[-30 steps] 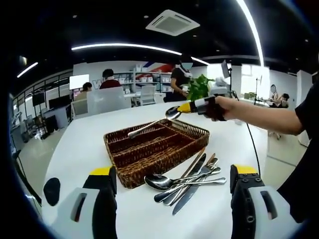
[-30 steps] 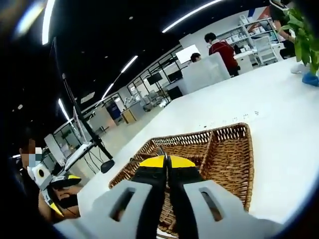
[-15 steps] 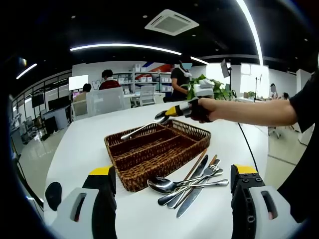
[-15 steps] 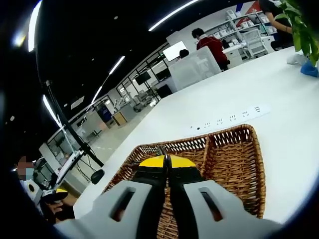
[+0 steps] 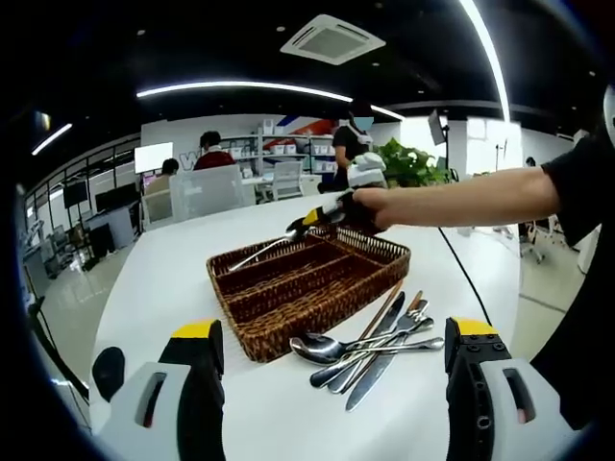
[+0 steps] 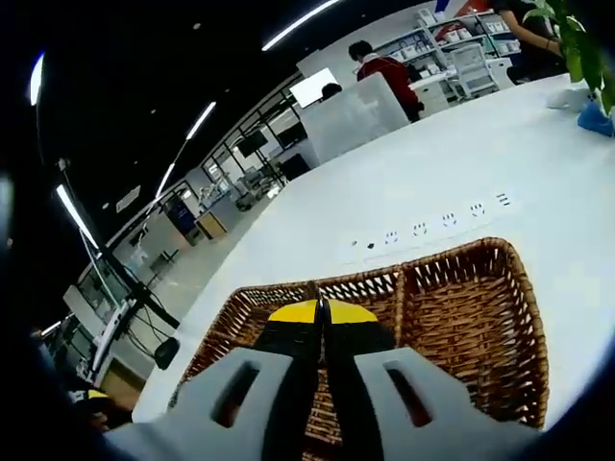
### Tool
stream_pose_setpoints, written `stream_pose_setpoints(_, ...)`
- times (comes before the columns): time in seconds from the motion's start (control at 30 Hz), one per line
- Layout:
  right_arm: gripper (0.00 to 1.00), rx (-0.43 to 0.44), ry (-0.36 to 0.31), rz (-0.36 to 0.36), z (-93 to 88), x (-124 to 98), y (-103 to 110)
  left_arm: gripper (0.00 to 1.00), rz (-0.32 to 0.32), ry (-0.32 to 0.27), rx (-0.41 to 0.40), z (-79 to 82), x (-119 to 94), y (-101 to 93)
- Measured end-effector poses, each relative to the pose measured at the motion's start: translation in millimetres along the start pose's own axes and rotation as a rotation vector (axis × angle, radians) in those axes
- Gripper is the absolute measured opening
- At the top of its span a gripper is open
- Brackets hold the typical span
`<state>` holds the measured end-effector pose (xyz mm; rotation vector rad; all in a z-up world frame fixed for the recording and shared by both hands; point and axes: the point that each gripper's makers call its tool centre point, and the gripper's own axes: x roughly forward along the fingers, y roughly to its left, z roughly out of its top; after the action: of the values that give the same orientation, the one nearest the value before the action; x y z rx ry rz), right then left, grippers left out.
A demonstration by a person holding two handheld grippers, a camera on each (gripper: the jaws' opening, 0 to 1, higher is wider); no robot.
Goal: Arrange the knives, forks, and spoons in their matching storage slots by inserting each utensil handle-first until every utensil is classified and aligned in the correct compartment
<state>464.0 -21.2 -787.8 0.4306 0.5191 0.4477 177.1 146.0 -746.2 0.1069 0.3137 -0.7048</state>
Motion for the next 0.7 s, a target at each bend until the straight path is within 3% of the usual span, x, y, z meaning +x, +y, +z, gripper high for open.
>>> stream_pose_setpoints(0.27,0.00,0.007,0.013,-0.026,-10.7,10.7,-12.5,0.97,0.003,0.016,0.006,-4.3,-0.8,1.4)
stream_pose_setpoints(0.53,0.02,-0.311,0.091,-0.098,-11.9,22.6,-15.2,0.97,0.009,0.026,0.015,-5.0,-0.1,1.7)
stream_pose_setpoints(0.6,0.03,-0.351,0.116,-0.117,-14.2,25.8,-17.0,0.97,0.014,0.026,0.016,-4.8,-0.9,2.3)
stream_pose_setpoints(0.7,0.04,-0.336,0.131,-0.126,-17.6,29.7,-18.9,0.97,0.022,0.024,0.015,-4.6,-3.6,3.5)
